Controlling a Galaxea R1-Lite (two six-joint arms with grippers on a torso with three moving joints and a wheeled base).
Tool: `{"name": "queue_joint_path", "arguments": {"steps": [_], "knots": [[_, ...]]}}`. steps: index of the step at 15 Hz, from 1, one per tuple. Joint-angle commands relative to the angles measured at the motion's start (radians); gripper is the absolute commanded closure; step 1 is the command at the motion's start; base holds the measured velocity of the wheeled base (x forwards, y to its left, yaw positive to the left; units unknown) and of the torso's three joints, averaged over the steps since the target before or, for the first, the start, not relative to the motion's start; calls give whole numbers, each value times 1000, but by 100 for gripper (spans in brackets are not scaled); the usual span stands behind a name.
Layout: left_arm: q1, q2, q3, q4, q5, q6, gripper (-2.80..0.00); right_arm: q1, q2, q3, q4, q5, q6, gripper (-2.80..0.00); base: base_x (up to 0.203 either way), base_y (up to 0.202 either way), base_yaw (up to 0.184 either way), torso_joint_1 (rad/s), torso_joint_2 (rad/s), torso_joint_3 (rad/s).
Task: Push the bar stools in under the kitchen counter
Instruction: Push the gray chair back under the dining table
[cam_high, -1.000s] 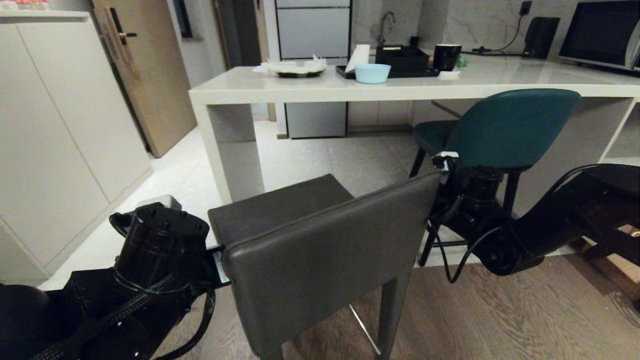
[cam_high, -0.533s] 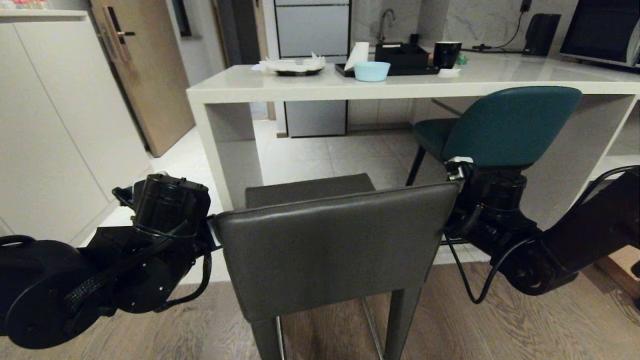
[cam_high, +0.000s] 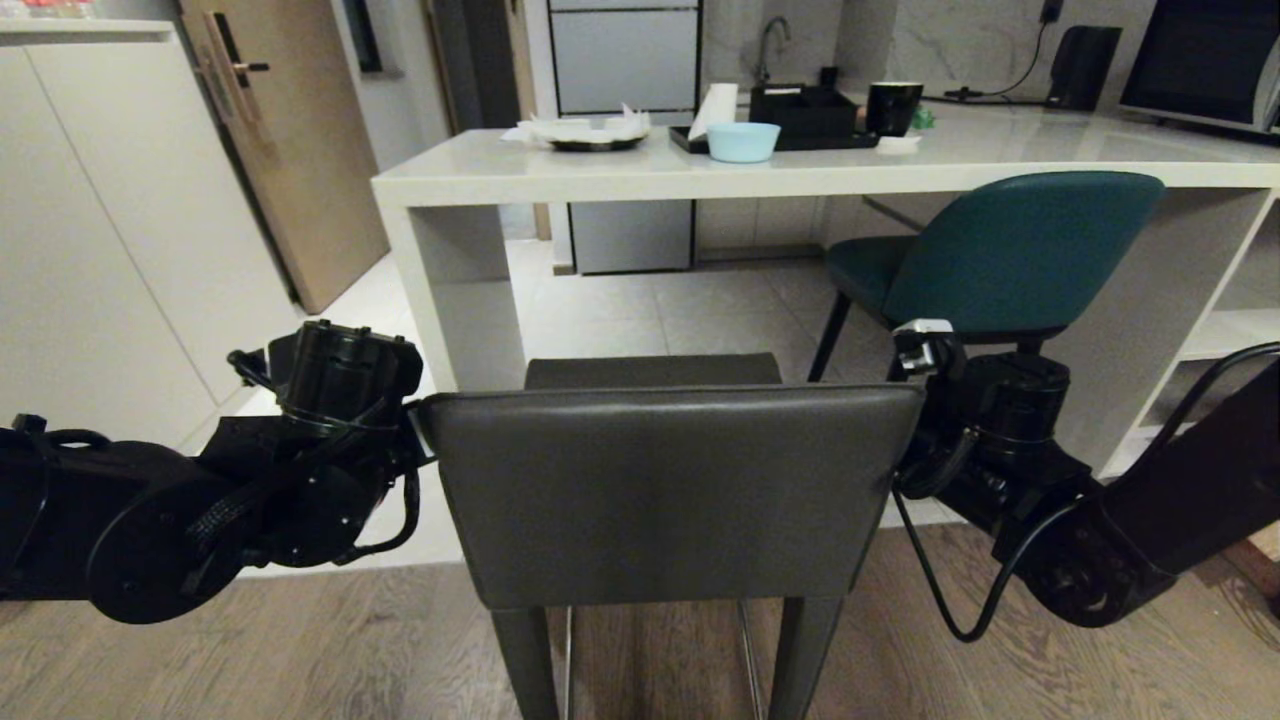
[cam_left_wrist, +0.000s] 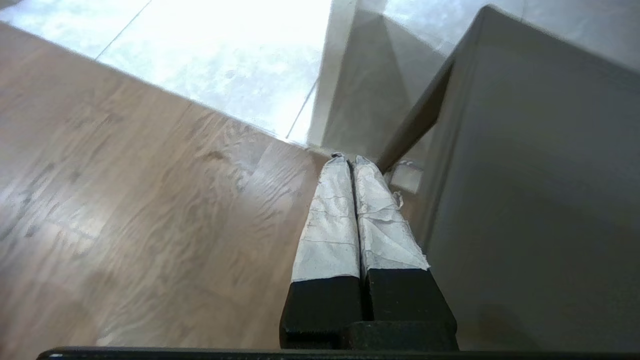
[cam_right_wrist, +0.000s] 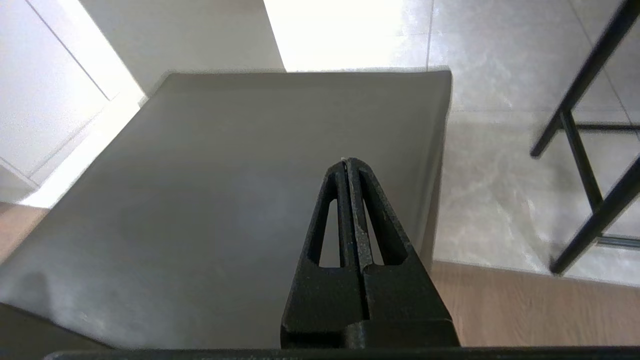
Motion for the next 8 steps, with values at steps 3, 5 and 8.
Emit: {"name": "queue_joint_path", "arguments": {"steps": [3,5,8], "knots": [[15,-132,87,3,4,-2,0,-47,-55,0,1,-58,-11,0,0,0,0,0,0,0],[102,-206,139,3,1,-1,0,-84,-109,4,24,-97,-39,0,0,0,0,0,0,0],[185,-290,175,5,-1,6,0,-100,-240,62,98,-104,-43,0,0,0,0,0,0,0]]}}
